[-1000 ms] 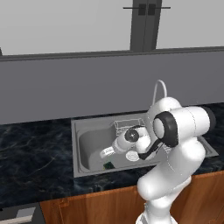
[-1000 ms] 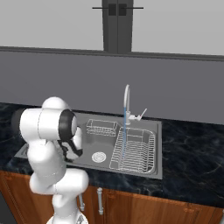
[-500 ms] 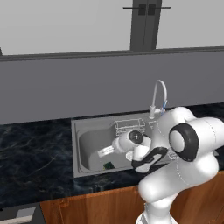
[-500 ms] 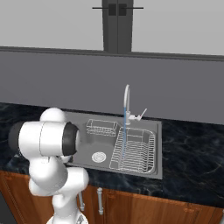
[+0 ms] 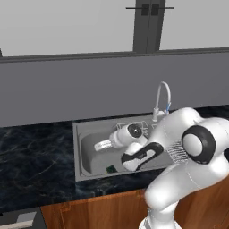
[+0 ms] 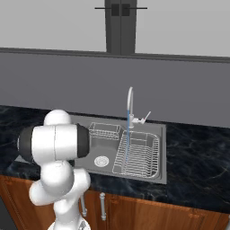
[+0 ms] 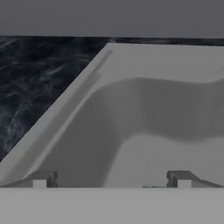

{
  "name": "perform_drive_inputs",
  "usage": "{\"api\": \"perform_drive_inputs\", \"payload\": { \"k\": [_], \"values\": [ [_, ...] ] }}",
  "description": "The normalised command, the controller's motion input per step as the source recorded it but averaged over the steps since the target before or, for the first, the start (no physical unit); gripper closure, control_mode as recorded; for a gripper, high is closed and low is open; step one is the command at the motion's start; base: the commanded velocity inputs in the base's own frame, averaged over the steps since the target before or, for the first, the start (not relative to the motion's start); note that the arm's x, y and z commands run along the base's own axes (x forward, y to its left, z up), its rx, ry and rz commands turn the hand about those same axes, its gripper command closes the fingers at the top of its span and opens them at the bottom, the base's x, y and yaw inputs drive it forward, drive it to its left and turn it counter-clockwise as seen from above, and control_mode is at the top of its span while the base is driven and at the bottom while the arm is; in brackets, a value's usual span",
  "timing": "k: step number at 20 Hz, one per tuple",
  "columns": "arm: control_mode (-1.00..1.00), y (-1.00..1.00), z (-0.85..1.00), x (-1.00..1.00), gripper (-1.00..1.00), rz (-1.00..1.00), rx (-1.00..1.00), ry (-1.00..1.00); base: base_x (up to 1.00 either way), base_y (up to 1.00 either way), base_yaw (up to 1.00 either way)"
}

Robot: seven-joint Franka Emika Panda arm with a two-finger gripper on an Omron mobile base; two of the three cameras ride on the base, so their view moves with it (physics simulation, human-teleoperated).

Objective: Soak the sponge with water for a few seconds and then drop it inside the sink.

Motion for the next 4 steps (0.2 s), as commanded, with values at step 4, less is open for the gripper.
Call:
{"api": "perform_drive_inputs", "payload": {
  "k": [4],
  "values": [
    [-1.0,0.4,1.0,0.3,-1.0,-0.01,-0.05,0.13,0.0,0.0,0.0]
  ]
}}
